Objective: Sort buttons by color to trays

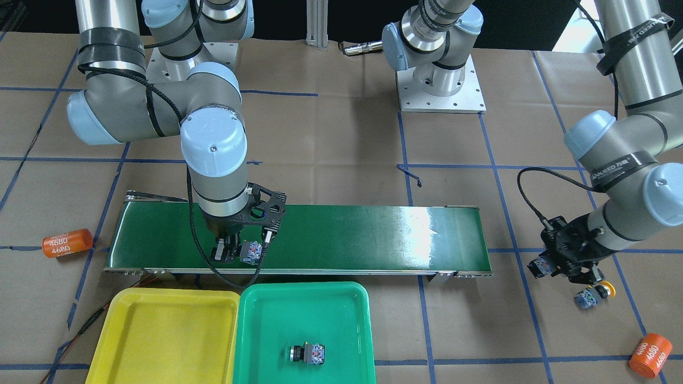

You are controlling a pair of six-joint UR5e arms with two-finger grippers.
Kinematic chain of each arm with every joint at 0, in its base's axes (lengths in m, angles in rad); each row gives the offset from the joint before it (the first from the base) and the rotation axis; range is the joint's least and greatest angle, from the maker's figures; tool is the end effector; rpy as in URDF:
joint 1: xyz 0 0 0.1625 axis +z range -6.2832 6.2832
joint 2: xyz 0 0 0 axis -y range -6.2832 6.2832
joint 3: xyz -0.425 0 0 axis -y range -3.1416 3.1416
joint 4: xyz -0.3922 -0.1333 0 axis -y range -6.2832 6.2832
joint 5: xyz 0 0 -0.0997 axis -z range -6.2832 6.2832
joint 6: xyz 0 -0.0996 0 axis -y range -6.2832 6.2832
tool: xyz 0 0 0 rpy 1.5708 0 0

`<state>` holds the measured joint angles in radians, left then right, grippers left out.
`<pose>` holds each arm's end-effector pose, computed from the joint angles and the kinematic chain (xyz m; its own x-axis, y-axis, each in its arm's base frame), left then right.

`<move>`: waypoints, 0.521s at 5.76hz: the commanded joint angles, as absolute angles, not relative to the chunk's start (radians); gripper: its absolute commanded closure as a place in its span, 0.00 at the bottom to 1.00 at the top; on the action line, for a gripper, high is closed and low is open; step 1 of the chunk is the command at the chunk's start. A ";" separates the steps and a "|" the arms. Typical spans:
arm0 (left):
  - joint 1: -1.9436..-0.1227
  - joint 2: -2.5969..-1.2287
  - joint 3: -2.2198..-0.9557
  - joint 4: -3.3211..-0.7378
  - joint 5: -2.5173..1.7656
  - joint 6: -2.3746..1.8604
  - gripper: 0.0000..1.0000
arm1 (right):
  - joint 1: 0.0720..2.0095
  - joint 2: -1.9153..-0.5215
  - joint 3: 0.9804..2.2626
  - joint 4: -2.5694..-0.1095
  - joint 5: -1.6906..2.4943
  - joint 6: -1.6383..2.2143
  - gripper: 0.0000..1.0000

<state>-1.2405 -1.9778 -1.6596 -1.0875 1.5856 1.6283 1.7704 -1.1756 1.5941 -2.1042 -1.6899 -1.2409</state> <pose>0.0737 -0.6214 0.2654 -0.2694 0.9629 0.0133 0.9630 0.2692 0.0141 0.2444 -0.5957 0.3085 -0.1298 -0.9806 0.1467 -0.9871 0.1418 0.0745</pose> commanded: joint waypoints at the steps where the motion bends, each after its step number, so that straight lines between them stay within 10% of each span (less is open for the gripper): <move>1: -1.426 -1.909 -1.705 -1.101 1.585 1.623 1.00 | 1.773 -1.104 1.408 -2.112 -1.684 -1.300 0.94; 3: -1.470 -1.887 -1.808 -1.086 1.588 1.635 0.98 | 1.773 -0.921 1.190 -2.115 -1.677 -1.360 0.94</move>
